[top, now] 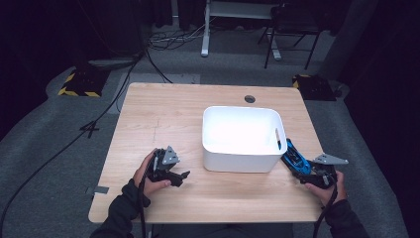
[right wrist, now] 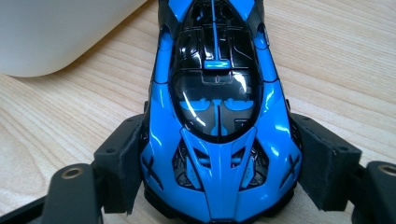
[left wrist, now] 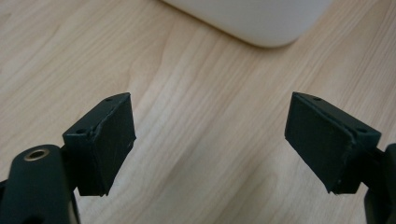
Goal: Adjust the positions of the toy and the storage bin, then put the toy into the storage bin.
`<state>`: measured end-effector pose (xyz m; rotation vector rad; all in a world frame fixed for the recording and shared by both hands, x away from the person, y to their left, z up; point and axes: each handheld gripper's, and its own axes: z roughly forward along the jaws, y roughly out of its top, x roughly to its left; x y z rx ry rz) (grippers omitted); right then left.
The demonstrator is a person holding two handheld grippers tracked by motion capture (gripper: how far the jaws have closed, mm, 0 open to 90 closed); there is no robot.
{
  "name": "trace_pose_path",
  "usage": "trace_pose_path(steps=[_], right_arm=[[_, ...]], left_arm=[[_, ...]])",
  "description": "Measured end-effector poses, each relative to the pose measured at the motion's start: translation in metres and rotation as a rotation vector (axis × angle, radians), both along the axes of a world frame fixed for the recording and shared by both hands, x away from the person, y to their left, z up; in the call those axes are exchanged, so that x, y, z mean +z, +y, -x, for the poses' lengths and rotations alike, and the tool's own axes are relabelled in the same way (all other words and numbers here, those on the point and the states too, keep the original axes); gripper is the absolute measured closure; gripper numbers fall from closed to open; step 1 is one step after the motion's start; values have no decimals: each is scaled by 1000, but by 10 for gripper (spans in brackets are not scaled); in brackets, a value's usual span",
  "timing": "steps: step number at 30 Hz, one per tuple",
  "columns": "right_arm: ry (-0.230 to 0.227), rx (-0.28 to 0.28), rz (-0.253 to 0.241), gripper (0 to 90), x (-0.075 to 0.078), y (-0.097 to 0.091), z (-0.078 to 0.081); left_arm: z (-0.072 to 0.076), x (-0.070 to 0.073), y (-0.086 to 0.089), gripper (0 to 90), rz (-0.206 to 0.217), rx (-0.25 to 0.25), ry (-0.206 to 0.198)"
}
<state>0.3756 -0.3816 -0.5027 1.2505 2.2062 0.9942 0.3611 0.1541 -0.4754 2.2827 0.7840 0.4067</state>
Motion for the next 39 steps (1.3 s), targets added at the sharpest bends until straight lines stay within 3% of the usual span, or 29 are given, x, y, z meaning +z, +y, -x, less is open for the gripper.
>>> trace_pose_path(steps=[4,7,11,14,16,39], right_arm=[[1,-1,-5,258,0,0,-1],[2,-2,-6,258,0,1,-1],[2,-2,-5,258,0,1,0],[2,-2,-4,259,0,1,0],[1,-1,-3,259,0,1,0],[3,3,-9,262,0,-1,1]], left_arm=[[7,-11,4,164,-12,0,19],[9,-19,6,164,-45,-3,39],[11,-23,9,161,-4,11,54],[10,-27,13,153,52,34,93],[10,-27,15,152,46,29,80],[5,-27,15,113,32,14,79]])
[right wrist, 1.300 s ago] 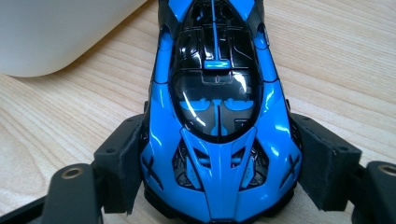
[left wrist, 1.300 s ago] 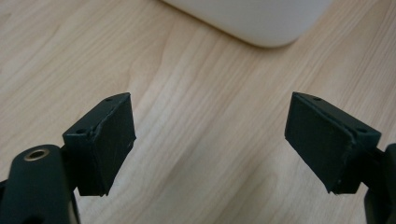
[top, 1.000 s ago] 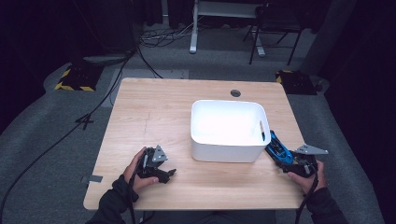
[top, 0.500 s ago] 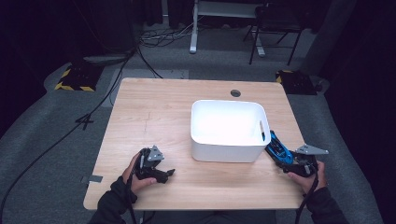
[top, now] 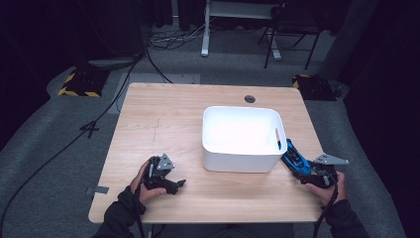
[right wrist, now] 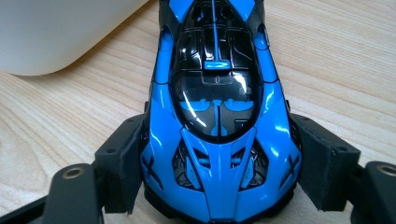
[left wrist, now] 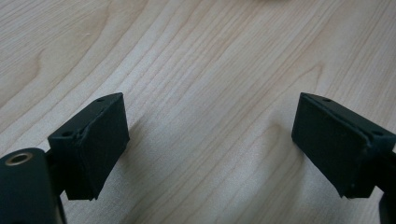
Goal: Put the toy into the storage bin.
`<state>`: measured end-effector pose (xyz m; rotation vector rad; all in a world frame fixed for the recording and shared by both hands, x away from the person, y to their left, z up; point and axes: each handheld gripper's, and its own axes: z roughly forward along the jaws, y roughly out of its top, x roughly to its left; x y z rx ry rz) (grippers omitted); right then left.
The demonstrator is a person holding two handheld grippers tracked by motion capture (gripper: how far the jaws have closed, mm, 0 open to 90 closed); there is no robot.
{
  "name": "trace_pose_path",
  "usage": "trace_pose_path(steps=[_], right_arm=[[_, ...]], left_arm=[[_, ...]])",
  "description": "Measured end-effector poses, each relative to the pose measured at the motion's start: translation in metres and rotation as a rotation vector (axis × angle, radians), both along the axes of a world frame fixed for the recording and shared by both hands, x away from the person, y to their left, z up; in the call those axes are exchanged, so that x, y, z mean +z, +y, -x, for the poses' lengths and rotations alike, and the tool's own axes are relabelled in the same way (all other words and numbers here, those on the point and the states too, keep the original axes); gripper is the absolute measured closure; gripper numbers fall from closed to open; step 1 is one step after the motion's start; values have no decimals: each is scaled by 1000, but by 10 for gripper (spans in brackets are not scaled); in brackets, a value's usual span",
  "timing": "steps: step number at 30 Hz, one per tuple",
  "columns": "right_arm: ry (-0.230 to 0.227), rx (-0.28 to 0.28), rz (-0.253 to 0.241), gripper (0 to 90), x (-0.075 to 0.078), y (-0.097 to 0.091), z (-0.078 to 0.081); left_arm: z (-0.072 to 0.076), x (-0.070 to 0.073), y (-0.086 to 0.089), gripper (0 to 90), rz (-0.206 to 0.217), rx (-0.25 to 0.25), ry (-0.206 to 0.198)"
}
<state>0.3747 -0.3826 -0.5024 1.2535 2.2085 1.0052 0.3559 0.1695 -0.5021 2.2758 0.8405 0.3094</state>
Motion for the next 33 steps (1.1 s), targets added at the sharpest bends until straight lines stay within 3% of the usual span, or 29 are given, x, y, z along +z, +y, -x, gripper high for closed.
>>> trace_pose_path(steps=[16,33], right_arm=[[-19,-10,-20,263,7,-3,5],[-128,-48,-101,264,37,-13,13]], left_arm=[[0,0,0,109,0,-4,6],[-1,0,-1,103,0,-8,10]])
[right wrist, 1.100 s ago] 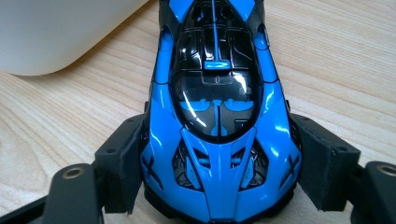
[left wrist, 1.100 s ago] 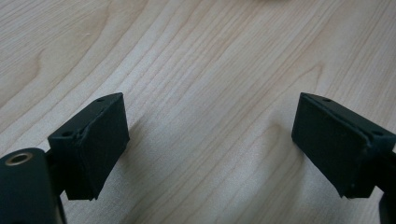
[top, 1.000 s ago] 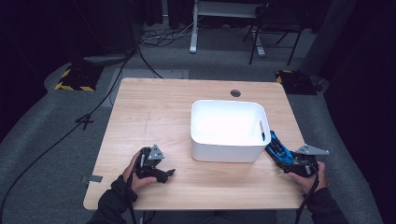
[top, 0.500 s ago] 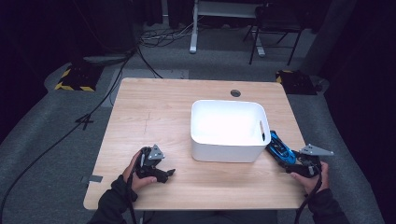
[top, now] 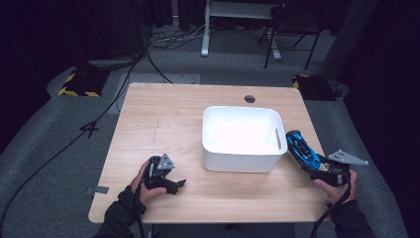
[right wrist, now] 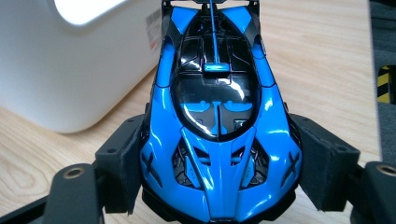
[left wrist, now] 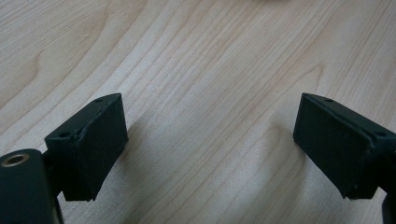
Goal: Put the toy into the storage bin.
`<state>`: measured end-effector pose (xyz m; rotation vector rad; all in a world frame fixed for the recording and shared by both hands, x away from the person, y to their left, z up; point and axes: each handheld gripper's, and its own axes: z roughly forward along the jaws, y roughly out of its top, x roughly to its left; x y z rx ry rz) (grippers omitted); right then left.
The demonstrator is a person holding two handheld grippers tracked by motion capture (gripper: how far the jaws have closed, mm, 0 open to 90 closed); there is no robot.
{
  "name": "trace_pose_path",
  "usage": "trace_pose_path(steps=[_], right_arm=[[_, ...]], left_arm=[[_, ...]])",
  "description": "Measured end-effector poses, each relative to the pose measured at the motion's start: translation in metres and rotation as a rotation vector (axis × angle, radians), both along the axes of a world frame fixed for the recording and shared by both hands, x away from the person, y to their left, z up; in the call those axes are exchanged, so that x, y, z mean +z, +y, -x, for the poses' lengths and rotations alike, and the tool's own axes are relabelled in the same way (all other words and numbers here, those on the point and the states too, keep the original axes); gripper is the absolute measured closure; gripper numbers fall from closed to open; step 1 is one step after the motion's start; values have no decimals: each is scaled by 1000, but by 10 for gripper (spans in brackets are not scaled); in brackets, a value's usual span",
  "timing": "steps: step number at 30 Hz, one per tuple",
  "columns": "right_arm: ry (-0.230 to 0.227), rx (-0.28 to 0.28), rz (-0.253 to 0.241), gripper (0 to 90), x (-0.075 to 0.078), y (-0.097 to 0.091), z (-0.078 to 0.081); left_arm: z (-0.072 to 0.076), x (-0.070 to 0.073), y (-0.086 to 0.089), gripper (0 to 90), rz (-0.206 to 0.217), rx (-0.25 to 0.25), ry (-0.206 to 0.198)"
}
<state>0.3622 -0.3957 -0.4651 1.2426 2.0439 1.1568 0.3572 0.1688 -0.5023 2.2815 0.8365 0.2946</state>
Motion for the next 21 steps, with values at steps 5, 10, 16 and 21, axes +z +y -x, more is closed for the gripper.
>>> trace_pose_path(steps=[5,10,16,21], right_arm=[[-25,-15,-31,264,8,-8,3],[-57,-13,-47,264,18,-12,5],[-99,-13,-77,264,30,-13,9],[-123,-6,-91,264,38,-13,11]], left_arm=[[0,0,0,101,1,2,2],[0,0,0,101,2,2,2],[0,0,0,101,0,0,0],[0,0,0,101,1,1,2]])
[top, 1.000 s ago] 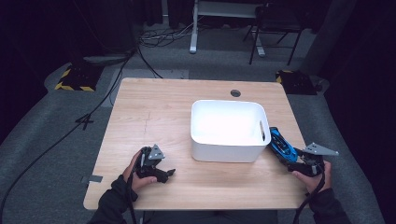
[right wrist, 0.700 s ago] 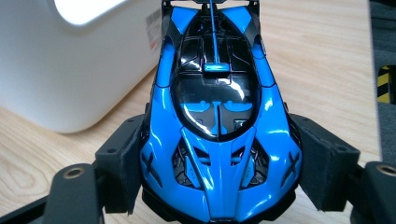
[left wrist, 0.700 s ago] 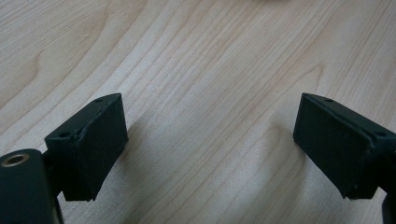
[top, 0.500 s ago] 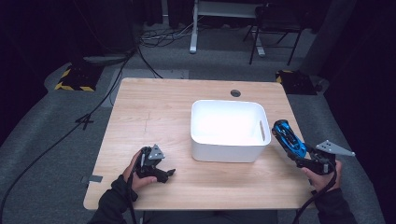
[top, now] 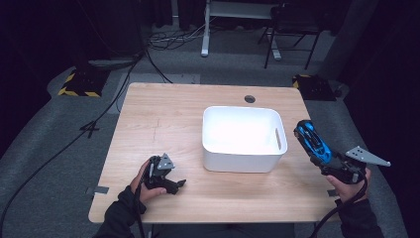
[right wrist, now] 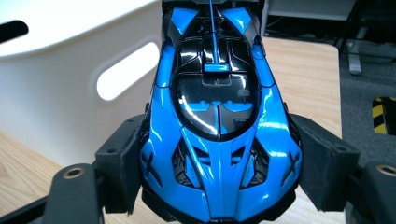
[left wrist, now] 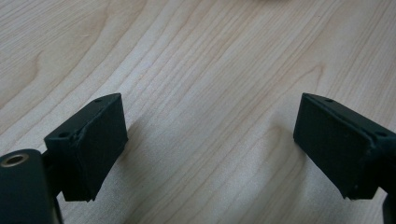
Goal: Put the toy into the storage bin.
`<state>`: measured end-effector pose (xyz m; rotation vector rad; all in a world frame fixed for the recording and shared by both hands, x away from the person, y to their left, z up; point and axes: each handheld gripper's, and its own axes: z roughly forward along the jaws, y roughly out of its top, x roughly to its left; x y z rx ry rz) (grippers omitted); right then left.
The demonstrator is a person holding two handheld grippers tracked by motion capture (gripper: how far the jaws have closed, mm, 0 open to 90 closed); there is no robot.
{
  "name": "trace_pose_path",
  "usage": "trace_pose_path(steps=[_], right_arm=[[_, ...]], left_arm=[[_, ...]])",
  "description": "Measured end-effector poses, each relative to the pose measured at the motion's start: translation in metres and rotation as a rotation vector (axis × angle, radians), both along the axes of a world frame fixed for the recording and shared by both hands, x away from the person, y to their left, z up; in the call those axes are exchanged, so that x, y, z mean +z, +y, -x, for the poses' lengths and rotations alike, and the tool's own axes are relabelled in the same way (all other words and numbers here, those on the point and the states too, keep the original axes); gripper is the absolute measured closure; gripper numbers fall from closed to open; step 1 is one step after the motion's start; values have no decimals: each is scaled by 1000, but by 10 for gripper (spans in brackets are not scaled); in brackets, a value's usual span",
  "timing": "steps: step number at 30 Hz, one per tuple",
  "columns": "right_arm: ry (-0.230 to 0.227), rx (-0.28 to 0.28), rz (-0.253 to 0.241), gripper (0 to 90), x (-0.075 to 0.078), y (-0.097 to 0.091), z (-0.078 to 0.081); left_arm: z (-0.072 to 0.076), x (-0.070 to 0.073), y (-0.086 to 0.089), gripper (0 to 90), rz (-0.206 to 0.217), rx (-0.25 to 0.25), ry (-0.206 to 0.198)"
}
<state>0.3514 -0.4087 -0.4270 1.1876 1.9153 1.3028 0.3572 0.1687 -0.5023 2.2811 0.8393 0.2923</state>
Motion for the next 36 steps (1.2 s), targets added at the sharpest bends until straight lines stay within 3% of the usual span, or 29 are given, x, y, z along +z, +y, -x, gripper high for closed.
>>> trace_pose_path(steps=[9,36], right_arm=[[-33,33,-24,264,12,5,4],[-86,136,6,264,35,32,3]], left_arm=[[0,0,0,101,0,0,-1],[0,0,0,101,0,0,-2]])
